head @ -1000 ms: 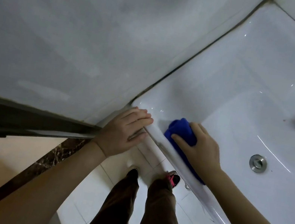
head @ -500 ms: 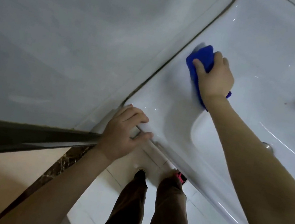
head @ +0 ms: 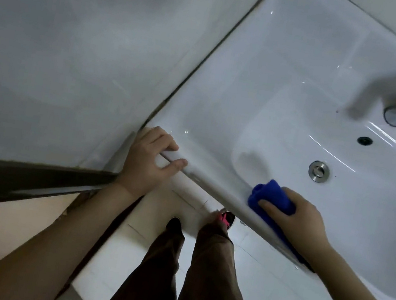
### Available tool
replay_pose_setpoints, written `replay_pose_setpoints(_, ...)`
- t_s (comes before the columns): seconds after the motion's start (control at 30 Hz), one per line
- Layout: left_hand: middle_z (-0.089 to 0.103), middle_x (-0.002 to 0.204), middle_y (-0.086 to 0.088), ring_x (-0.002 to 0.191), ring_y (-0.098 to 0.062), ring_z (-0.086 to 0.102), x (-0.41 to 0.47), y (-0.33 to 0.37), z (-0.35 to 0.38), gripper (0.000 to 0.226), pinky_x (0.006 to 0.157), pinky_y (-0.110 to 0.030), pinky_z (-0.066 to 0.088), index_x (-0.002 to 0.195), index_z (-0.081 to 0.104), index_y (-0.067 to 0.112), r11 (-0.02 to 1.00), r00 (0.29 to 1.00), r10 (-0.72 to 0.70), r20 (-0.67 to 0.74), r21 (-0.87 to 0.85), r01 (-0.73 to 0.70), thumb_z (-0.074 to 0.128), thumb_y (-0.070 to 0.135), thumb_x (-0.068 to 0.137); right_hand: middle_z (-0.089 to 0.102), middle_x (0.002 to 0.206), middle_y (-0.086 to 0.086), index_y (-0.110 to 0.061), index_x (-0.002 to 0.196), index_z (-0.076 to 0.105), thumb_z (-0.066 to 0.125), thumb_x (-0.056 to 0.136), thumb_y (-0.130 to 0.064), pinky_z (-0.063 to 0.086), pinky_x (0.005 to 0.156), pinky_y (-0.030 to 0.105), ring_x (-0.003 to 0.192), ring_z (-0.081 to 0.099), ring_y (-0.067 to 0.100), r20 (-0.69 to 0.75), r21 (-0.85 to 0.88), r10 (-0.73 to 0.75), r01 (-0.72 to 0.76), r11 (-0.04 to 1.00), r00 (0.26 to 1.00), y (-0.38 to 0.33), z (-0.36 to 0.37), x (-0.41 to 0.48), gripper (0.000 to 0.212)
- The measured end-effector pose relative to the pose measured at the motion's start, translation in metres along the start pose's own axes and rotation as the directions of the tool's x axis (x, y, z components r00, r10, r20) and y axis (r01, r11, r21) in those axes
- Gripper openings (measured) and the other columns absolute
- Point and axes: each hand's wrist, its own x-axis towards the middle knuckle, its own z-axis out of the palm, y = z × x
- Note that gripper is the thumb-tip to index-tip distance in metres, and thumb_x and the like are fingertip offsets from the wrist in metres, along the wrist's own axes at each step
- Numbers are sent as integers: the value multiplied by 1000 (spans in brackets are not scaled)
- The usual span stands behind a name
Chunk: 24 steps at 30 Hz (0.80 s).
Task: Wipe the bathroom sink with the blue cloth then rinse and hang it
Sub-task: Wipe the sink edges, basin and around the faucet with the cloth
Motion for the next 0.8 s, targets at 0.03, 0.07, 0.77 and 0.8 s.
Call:
replay_pose_setpoints(0.03, 59, 82, -4, 83, -24, 56, 1, 1, 2, 27, 82, -21, 32, 76, 63, 7, 1000, 1000, 2, -12, 10, -2, 77, 30, 75, 64, 76, -17, -44, 90, 59, 54, 76, -73, 47, 63, 30, 68, 58, 2, -26, -8, 11, -11, 1000, 1000, 0, 2, -1, 32)
replay_pose_setpoints(0.07, 57, 80, -3, 81, -24, 54, 2, 1, 4, 28, 80, -24, 31, 74, 62, 7, 1000, 1000, 11, -21, 19, -11, 74, 33, 75, 62, 76, -16, -42, 88, 58, 54, 76, -73, 44, 61, 29, 68, 57, 2, -50, -19, -10, 9, 1000, 999, -8, 7, 5, 34)
replay_pose_setpoints(0.77, 43, 77, 0, 79, -21, 37, 6, -3, 10, 21, 73, -33, 30, 72, 51, 10, 996, 998, 51, 24, 66, -52, 53, 26, 86, 52, 69, -7, -30, 75, 54, 43, 82, -74, 36, 50, 26, 56, 52, 9, -198, -93, -16, -3, 996, 980, -130, 66, 35, 46)
replay_pose_setpoints(0.8, 44, 76, -2, 78, -22, 38, 6, -2, 8, 20, 73, -34, 31, 72, 51, 10, 997, 998, 47, 36, 61, -49, 51, 22, 87, 53, 68, -8, -30, 74, 54, 43, 83, -74, 37, 49, 26, 55, 52, 8, -193, -82, -26, 10, 997, 981, -135, 69, 39, 46)
